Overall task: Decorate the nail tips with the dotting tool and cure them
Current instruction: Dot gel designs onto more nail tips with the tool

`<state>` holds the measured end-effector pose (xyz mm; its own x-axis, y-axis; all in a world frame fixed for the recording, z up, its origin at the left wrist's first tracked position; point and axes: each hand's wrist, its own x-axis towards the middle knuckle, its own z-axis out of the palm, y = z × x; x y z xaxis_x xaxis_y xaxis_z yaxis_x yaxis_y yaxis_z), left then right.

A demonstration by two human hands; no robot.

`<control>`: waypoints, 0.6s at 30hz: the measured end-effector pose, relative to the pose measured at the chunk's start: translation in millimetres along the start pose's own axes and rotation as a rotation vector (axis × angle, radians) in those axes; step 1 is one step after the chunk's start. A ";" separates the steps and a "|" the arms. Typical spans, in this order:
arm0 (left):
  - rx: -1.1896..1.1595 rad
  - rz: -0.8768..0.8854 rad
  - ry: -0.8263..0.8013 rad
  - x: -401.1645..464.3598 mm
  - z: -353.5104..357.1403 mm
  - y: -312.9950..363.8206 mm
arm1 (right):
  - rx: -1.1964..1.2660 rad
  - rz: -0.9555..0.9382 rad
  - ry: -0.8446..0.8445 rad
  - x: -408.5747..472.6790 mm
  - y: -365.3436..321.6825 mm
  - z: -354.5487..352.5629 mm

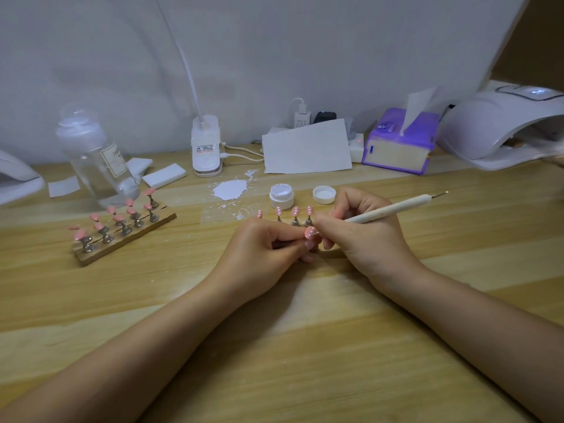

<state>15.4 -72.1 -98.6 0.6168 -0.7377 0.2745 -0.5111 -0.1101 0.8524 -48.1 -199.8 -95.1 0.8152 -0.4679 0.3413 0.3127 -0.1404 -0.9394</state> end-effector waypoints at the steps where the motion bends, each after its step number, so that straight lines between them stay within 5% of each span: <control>1: -0.007 -0.002 0.001 0.0 0.0 -0.1 | 0.005 0.002 -0.003 -0.2 -0.2 -0.2; 18: -0.121 -0.068 0.058 -1.5 2.4 -0.2 | 0.084 0.012 0.159 -0.1 -16.1 -3.9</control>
<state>13.2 -72.6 -100.2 0.6827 -0.6913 0.2367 -0.3933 -0.0746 0.9164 -55.1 -201.0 -80.2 0.7341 -0.6019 0.3143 0.3484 -0.0634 -0.9352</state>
